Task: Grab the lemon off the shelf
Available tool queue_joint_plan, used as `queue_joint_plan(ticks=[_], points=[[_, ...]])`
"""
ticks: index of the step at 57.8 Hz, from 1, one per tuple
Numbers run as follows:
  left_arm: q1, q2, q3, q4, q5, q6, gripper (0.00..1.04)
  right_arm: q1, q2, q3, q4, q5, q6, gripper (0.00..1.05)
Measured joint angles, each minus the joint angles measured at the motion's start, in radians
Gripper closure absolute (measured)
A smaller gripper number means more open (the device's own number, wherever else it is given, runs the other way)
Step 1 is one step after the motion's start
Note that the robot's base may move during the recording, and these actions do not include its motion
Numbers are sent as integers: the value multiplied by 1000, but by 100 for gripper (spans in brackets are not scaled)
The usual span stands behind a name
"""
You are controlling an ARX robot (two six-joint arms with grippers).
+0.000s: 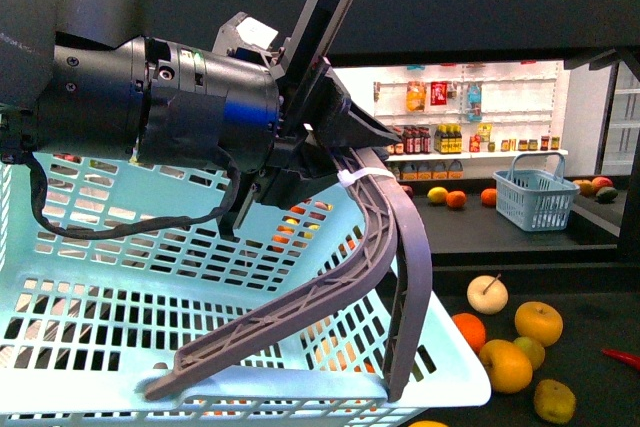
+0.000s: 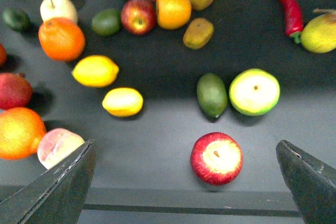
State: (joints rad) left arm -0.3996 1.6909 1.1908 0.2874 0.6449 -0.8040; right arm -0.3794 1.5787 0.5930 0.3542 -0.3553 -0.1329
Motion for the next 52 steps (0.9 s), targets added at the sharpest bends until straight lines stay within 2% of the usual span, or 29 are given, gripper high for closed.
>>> queue_joint_plan(ticks=[9, 15, 27, 42, 52], points=[[-1, 0, 0, 0, 1, 1, 96, -2, 325, 204, -20, -73, -150, 2], [-1, 0, 0, 0, -1, 0, 96, 26, 444, 299, -24, -103, -241, 2], [-1, 0, 0, 0, -2, 1, 96, 99, 603, 394, 19, -155, -429, 2], [-1, 0, 0, 0, -1, 2, 96, 181, 825, 498, -11, -193, -792, 2], [-1, 0, 0, 0, -3, 2, 96, 213, 899, 589, 4, -220, -869, 2]])
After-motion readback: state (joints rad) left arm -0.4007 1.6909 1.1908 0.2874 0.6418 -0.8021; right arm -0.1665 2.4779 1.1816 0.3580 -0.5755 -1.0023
